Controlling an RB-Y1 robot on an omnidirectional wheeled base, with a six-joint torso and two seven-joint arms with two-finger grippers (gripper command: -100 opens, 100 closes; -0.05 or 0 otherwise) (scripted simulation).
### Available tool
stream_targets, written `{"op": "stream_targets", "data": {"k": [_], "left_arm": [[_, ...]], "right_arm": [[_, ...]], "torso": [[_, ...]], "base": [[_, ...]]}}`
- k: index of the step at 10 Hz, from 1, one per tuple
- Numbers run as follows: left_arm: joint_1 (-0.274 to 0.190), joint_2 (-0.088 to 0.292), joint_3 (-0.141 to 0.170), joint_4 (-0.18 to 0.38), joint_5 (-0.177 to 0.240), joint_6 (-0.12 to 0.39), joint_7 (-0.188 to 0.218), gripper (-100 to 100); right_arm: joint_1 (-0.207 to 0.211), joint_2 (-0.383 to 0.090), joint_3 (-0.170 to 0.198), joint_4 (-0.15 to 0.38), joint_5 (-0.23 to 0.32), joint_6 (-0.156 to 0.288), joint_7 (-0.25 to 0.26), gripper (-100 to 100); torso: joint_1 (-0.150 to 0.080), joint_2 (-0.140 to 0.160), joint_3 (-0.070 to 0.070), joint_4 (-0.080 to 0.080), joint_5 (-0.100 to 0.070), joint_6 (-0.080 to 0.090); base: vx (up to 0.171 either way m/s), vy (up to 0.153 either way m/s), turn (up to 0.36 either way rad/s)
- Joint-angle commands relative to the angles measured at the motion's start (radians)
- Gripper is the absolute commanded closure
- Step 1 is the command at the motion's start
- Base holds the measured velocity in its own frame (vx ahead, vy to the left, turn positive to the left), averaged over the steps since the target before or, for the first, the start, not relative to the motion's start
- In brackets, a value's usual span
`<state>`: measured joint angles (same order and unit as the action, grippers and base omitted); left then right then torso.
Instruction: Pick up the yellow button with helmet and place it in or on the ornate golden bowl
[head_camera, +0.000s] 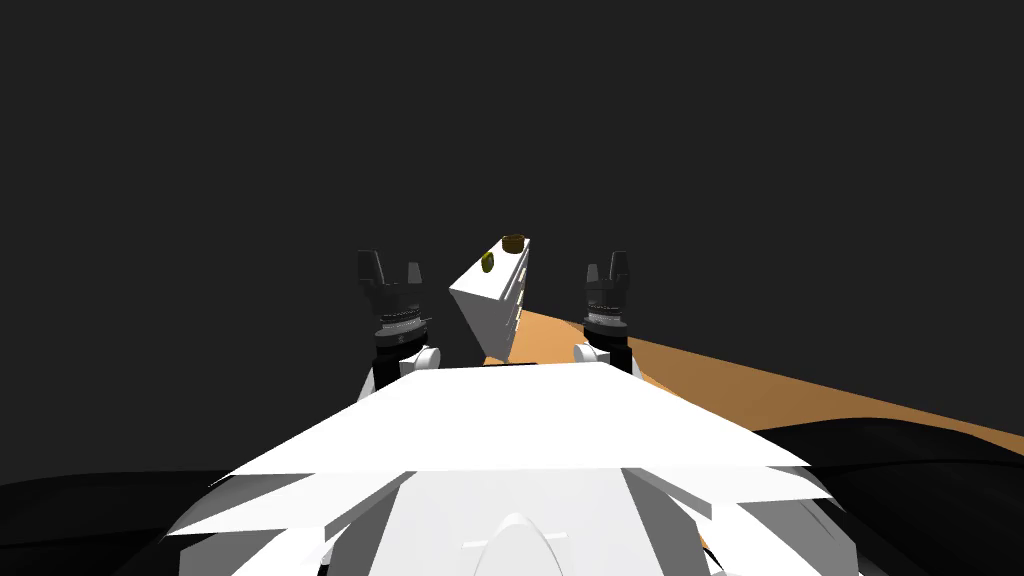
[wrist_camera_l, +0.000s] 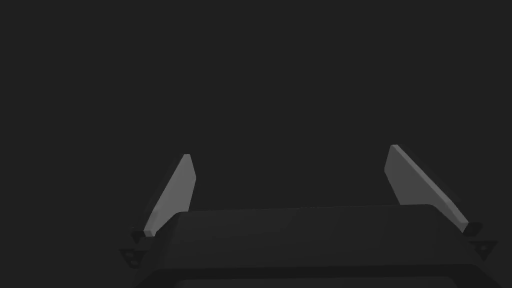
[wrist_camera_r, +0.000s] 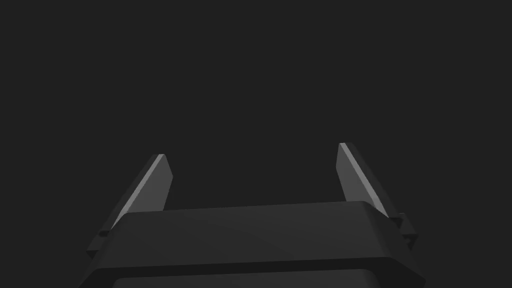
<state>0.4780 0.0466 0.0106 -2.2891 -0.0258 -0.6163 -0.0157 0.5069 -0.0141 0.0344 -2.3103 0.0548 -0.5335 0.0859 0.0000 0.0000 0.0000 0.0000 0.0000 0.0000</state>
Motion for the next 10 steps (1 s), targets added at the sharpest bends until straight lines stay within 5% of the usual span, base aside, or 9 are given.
{"op": "stream_targets", "data": {"k": [1, 10], "left_arm": [[0.008, 0.038, 0.010, 0.009, -0.013, 0.012, 0.004, -100], [0.051, 0.233, 0.100, 0.089, -0.113, 0.106, 0.000, -100]], "right_arm": [[0.000, 0.000, 0.000, 0.000, 0.000, 0.000, 0.000, 0], [0.000, 0.000, 0.000, 0.000, 0.000, 0.000, 0.000, 0]], "torso": [[0.000, 0.000, 0.000, 0.000, 0.000, 0.000], [-0.005, 0.003, 0.002, 0.001, -0.001, 0.000]], "base": [[-0.048, -0.041, -0.023], [-0.058, -0.084, -0.043]]}}
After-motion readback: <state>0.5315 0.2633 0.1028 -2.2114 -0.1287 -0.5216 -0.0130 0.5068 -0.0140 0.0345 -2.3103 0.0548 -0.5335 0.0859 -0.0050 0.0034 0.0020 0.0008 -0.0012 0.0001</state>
